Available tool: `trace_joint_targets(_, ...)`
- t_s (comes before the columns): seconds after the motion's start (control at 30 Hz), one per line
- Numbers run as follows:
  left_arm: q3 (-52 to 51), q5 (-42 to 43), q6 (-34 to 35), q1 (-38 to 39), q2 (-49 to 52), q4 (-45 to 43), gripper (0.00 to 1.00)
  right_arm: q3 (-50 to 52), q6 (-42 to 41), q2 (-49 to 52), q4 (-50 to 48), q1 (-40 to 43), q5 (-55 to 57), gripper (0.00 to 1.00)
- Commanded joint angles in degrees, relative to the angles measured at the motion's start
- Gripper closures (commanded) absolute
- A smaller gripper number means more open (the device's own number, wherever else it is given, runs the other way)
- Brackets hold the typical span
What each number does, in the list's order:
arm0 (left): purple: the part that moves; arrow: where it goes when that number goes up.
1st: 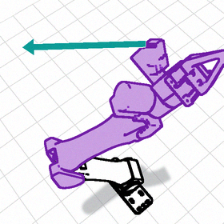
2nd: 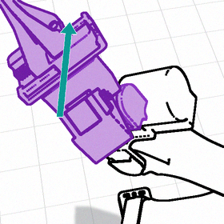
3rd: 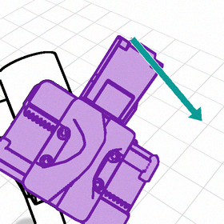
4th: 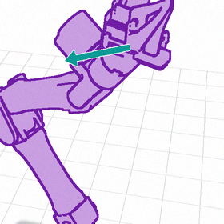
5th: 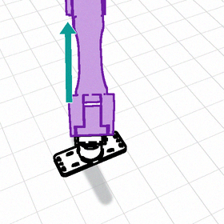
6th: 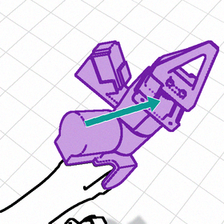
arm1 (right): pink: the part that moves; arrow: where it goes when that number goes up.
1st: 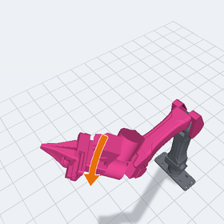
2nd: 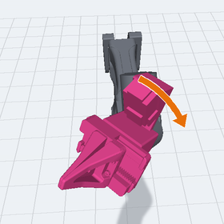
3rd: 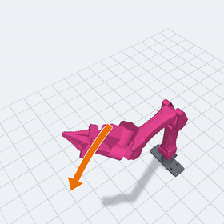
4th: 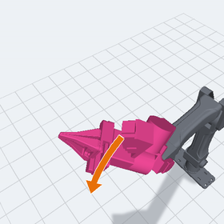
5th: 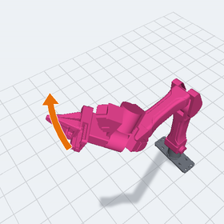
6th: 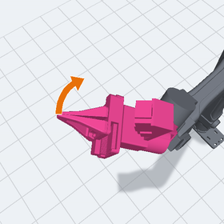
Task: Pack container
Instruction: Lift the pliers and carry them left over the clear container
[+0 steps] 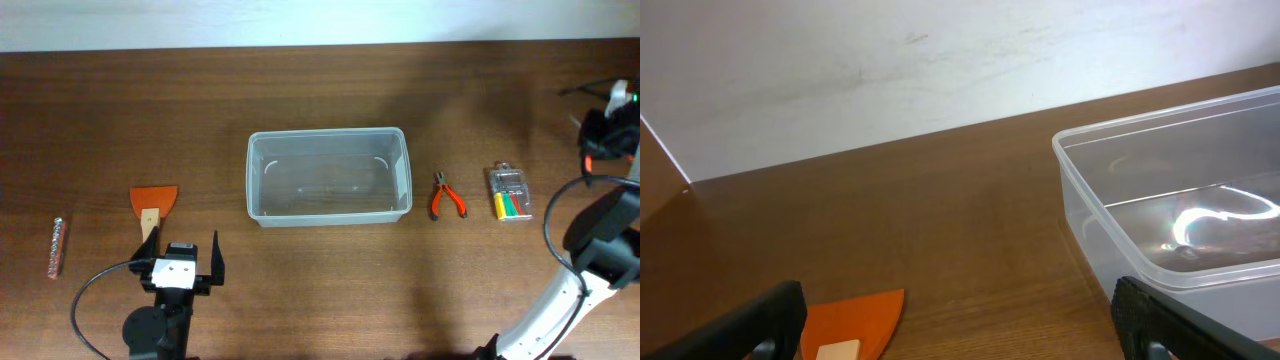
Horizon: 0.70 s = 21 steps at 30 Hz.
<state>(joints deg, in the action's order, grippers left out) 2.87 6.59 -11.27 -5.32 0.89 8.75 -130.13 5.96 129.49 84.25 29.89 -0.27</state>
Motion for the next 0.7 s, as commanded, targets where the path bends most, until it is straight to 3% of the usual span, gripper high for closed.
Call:
trace_joint_targets(0.0,-0.4,-0.4,0.7,-0.4,-0.5,-0.2,0.01,-7.6,-0.3,-0.5,3.3,-4.7,-2.8,0.96)
trace_joint_targets(0.27,-0.4,-0.4,0.7,-0.4,-0.5,-0.2,0.01,-18.7,1.8,-0.5,13.1,-18.5,-3.1,0.96)
trace_joint_targets(0.67,-0.4,-0.4,0.7,-0.4,-0.5,-0.2,0.01,-18.8,8.6,-0.9,13.1,-45.2,-0.5,0.96)
